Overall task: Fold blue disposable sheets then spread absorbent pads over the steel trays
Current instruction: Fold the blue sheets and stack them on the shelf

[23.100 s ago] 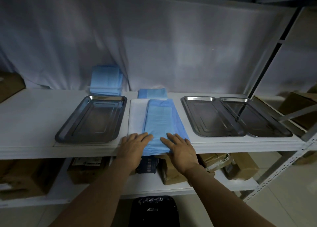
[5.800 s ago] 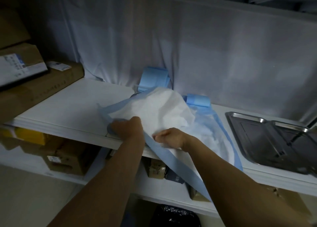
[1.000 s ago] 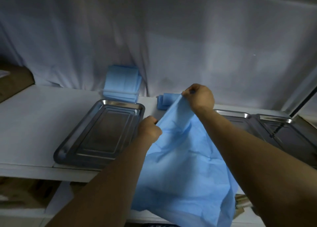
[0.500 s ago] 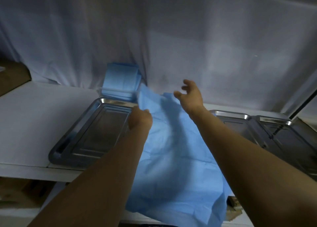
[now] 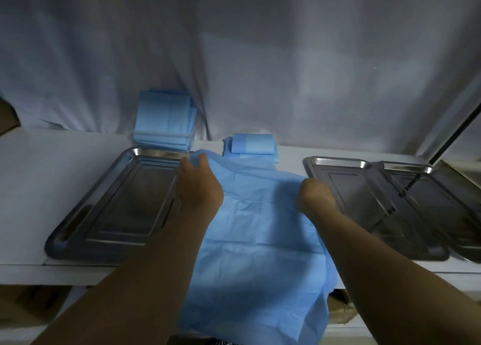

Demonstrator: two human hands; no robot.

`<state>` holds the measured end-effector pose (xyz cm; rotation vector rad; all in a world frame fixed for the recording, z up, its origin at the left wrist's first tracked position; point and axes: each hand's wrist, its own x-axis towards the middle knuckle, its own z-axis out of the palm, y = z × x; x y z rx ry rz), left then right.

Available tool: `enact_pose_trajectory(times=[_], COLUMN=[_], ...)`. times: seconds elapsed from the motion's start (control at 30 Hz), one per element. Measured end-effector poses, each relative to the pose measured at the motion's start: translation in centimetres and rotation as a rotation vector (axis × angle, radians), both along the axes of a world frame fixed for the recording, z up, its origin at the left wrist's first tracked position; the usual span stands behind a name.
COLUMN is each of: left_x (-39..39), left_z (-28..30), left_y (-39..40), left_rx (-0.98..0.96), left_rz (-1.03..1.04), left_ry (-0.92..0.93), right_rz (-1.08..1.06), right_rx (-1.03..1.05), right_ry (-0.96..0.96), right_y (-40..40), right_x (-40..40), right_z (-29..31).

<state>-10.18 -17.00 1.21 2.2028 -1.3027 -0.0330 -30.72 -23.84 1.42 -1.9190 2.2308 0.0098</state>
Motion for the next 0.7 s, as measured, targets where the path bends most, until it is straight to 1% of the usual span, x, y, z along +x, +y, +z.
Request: enact_pose_trajectory(times=[0.03, 0.07, 0.1, 0.17, 0.23, 0.3, 0.37, 0.43, 0.47, 0.5, 0.53, 0.6, 0.63, 0.67, 0.7], left_x=[-0.1, -0.4, -0.7, -1.7, -2.2, -2.3, -2.2, -2.2, -2.4, -2.6, -2.6, -2.1, -1.7, -1.2, -0.9], left_z=[-0.3, -0.6, -0.6, -0.9, -1.3, -1.8, -1.8, -1.6, -1.4, -0.9, -0.4, 0.6, 0.8, 0.6, 0.5], left_y=[-0.2, -0.5, -0.7, -1.0, -1.3, -1.5, -1.6, -1.6, -1.4, -1.3, -1.2, -1.4, -1.3, -1.3, -1.1], left_rx=[-0.034, -0.051, -0.023, 0.169, 0.329, 0.371, 0.389, 0.324, 0.241, 0.122, -0.015, -0.149, -0.158, -0.145, -0.097], left_rz=[-0.049, -0.119, -0.192, -0.266, -0.251, -0.205, -0.164, -0.128, -0.106, -0.068, -0.015, 0.071, 0.104, 0.125, 0.131], left_ry=[-0.130, -0.197, -0.213, -0.211, -0.235, -0.236, -0.217, -0.141, -0.129, -0.161, -0.231, -0.388, -0.435, -0.463, -0.475], right_rz=[0.012, 0.021, 0.025, 0.018, 0.005, -0.002, 0.003, 0.011, 0.016, 0.021, 0.022, 0.044, 0.086, 0.151, 0.214], right_rx=[0.000, -0.001, -0.007, -0.050, -0.155, -0.280, -0.369, -0.447, -0.494, -0.552, -0.613, -0.699, -0.692, -0.629, -0.509], right_ry=[0.029, 0.052, 0.067, 0.091, 0.109, 0.041, -0.080, -0.184, -0.221, -0.261, -0.319, -0.482, -0.559, -0.591, -0.558], right_y=[0.1, 0.2, 0.4, 1.0, 1.4, 1.3, 1.1, 0.9, 0.9, 0.7, 0.5, -0.2, -0.6, -0.8, -1.0], right_x=[0.0, -0.1, -0.1, 0.1, 0.2, 0.0, -0.1, -0.2, -0.1, 0.1, 0.5, 1.6, 2.3, 3.0, 3.6], right_z=[0.1, 0.1, 0.2, 0.3, 0.7, 1.0, 1.2, 1.2, 1.2, 1.1, 1.2, 1.4, 1.4, 1.3, 1.0])
